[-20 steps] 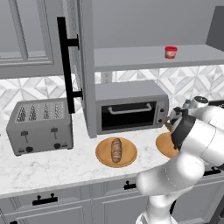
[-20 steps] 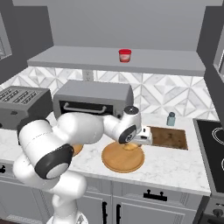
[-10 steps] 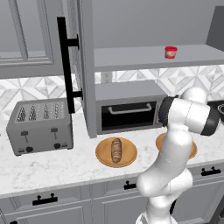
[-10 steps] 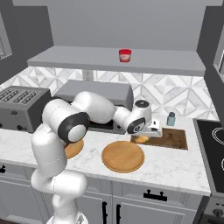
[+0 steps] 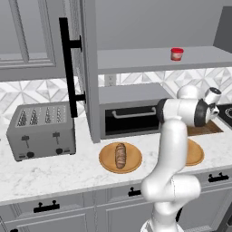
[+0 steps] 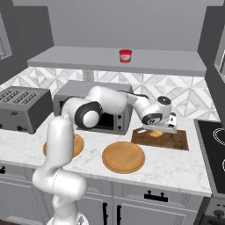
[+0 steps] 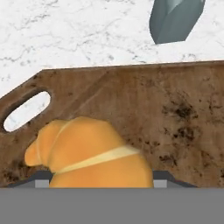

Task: From the different types of pastries on the counter, select a croissant and place it on the cutting board. Then retrieve a jar of jam from the cabinet and place it alongside the croissant on the cutting board.

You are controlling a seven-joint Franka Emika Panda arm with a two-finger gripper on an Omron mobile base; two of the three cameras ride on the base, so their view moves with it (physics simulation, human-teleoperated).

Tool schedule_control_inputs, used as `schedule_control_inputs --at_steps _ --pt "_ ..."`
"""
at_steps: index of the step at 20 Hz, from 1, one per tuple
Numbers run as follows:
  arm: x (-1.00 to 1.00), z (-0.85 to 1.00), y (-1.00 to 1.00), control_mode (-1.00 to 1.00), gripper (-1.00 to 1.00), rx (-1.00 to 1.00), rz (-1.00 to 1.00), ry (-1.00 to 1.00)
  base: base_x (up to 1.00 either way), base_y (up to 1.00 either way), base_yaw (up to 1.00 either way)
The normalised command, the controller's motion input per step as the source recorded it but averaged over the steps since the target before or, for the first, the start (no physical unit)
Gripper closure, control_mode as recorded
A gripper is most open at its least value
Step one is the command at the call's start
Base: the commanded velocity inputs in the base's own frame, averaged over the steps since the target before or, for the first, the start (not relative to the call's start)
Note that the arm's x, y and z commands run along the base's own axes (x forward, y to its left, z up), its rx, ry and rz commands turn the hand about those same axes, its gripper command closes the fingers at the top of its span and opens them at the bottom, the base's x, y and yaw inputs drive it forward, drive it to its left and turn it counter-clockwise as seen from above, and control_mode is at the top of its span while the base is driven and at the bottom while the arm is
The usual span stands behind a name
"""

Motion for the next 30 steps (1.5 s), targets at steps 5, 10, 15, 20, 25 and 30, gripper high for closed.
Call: schedule_control_inputs --at_steps 5,10,15,20,25,30 --pt "0.57 -0.05 -0.48 -1.0 1.0 -0.05 0.0 0.0 0.0 0.0 0.0" --pt "0.11 -0.38 -0.26 -1.0 1.0 -0.1 0.0 0.0 0.0 0.0 0.0" --pt "0.0 -0.52 -0.1 -1.0 1.0 -0.07 0.0 0.0 0.0 0.0 0.0" --pt "0.0 -0.06 0.0 -1.0 1.0 0.0 0.0 0.0 0.0 0.0 0.0" --pt "0.0 -0.25 0.0 -1.0 1.0 -0.03 0.0 0.0 0.0 0.0 0.0" --pt "0.12 -0.23 0.0 -1.0 1.0 -0.05 0.0 0.0 0.0 0.0 0.0"
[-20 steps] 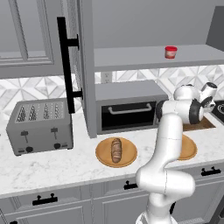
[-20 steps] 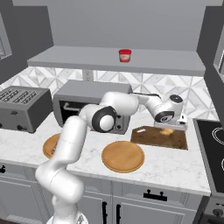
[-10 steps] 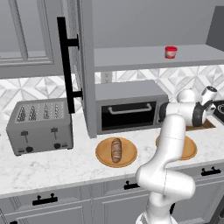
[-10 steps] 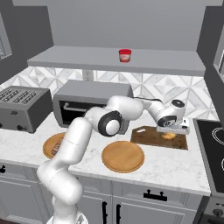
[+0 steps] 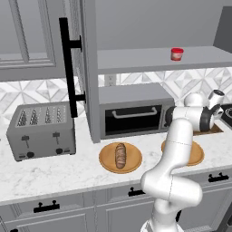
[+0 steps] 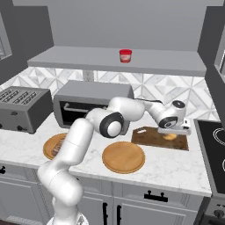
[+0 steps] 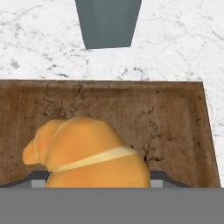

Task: From the different types of pastries on the counter, select a croissant and place it on the cutting board. Then retrieve a jar of jam from the cabinet and place it alongside the croissant on the cutting board.

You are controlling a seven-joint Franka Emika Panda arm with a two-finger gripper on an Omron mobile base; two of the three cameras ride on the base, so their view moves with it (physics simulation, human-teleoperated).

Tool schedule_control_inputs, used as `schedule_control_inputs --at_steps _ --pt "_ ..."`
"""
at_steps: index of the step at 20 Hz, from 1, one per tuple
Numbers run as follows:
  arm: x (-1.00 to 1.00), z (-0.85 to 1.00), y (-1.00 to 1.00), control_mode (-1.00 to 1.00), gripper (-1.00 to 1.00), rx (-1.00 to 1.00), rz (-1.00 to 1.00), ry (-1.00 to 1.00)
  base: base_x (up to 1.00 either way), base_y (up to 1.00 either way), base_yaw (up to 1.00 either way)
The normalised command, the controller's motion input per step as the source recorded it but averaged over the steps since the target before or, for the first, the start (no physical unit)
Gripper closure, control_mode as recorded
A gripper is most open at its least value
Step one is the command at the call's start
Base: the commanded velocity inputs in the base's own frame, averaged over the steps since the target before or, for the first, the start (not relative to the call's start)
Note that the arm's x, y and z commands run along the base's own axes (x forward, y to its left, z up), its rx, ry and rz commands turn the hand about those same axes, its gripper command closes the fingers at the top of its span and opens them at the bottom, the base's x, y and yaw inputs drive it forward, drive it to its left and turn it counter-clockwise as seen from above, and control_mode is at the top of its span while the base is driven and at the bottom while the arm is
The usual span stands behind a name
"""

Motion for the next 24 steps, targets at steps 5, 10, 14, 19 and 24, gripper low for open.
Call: schedule_control_inputs --at_steps 5,10,14,19,24 --pt "0.11 -0.15 0.07 -1.0 -1.0 -0.08 0.0 0.0 0.0 0.0 0.0" --pt "0.07 -0.07 0.0 -1.0 -1.0 -0.01 0.0 0.0 0.0 0.0 0.0" --pt "0.0 -0.08 0.0 -1.0 -1.0 0.0 0.0 0.0 0.0 0.0 0.0" --pt "-0.06 -0.02 0.0 -1.0 -1.0 0.0 0.0 0.0 0.0 0.0 0.0" --pt "-0.18 0.24 0.03 -1.0 -1.0 0.0 0.04 -0.05 0.0 0.0 0.0"
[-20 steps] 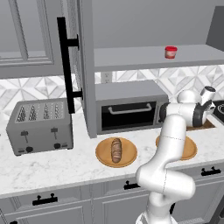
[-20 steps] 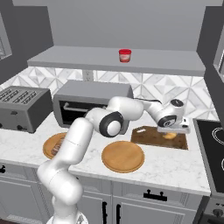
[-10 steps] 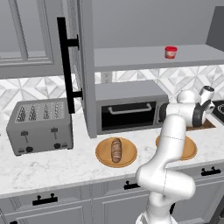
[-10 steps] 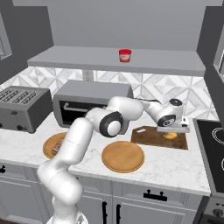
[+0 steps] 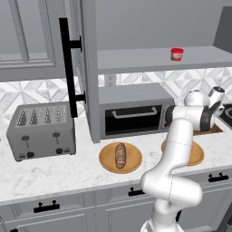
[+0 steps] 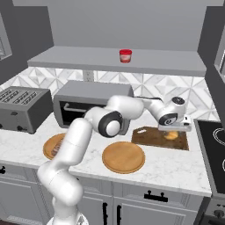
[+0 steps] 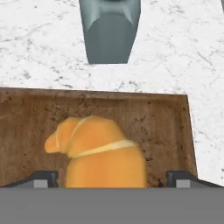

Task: From the different types of pastries on the counter, select a croissant and place it on the cutting board. Then retrieve a jar of jam from the cabinet and place it alongside the croissant on the cutting board.

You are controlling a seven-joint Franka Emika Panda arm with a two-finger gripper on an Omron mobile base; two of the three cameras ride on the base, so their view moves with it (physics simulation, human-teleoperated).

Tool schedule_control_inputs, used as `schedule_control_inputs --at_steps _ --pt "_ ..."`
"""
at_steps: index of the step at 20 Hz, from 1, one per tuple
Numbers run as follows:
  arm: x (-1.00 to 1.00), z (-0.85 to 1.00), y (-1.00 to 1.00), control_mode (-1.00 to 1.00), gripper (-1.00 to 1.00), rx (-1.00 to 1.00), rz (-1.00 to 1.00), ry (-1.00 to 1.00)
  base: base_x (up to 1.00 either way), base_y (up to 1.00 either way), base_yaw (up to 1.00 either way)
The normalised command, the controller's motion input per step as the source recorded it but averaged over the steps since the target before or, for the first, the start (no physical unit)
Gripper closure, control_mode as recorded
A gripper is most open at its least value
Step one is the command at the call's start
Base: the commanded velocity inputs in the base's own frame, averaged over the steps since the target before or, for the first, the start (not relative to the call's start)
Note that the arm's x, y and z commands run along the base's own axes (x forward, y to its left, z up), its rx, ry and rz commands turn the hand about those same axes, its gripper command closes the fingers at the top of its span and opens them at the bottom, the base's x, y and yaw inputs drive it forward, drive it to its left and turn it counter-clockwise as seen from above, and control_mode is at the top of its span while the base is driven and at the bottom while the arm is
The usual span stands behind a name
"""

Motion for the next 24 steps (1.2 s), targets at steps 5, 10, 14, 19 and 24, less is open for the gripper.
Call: schedule_control_inputs --at_steps 5,10,14,19,24 --pt "-0.49 0.02 0.45 -1.0 -1.0 0.0 0.05 -0.06 0.0 0.0 0.0" --pt "-0.64 0.0 0.78 -1.0 -1.0 -0.02 0.05 -0.07 0.0 0.0 0.0" --pt "-0.41 0.23 0.69 -1.0 -1.0 -0.11 0.0 -0.11 0.0 0.0 0.0" --pt "-0.41 0.36 0.57 -1.0 -1.0 -0.16 0.0 -0.2 0.0 0.0 0.0" --pt "-0.62 0.49 0.38 -1.0 -1.0 -0.02 0.0 -0.11 0.0 0.0 0.0"
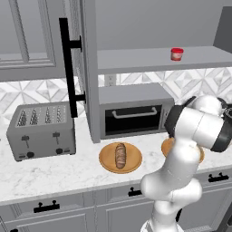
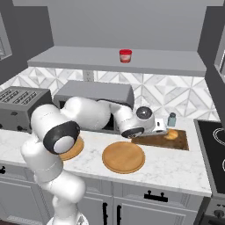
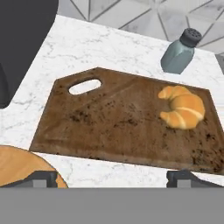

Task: From the different types of pastries on the counter, select a croissant and place it on the cutting board. Then retrieve a jar of jam from the cabinet and place it alongside the croissant on the cutting board.

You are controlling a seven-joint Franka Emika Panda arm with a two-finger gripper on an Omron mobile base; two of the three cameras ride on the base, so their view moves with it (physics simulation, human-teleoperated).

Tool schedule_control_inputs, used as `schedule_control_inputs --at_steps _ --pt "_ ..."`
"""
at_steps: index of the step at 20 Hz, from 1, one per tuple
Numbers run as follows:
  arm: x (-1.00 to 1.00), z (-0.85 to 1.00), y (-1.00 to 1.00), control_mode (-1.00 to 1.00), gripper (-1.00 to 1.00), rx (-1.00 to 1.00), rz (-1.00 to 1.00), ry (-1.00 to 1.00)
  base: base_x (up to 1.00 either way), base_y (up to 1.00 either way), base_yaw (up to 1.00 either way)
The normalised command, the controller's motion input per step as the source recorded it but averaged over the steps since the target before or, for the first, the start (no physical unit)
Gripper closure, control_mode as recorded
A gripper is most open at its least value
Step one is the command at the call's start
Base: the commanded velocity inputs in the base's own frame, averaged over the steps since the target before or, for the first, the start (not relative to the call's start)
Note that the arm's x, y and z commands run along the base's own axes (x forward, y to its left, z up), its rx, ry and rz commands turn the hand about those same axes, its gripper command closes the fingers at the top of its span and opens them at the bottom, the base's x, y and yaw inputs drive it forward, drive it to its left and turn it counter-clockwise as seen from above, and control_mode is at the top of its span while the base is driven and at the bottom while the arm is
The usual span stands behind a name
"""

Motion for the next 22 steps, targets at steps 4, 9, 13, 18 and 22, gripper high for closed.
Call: schedule_control_inputs --at_steps 4,9,13,18,22 --pt "-0.5 0.63 0.29 -1.0 -1.0 0.0 -0.04 -0.07 0.0 0.0 0.0" --pt "-0.26 0.87 0.3 -1.0 -1.0 0.0 -0.05 -0.08 0.0 0.0 0.0" --pt "-0.12 0.96 0.18 -1.0 -1.0 0.0 -0.04 -0.06 0.0 0.0 0.0" --pt "-0.19 0.84 0.07 -1.0 -1.0 0.0 -0.01 -0.08 0.0 0.0 0.0" --pt "-0.2 0.69 0.0 -1.0 -1.0 0.02 0.0 -0.08 0.0 0.0 0.0"
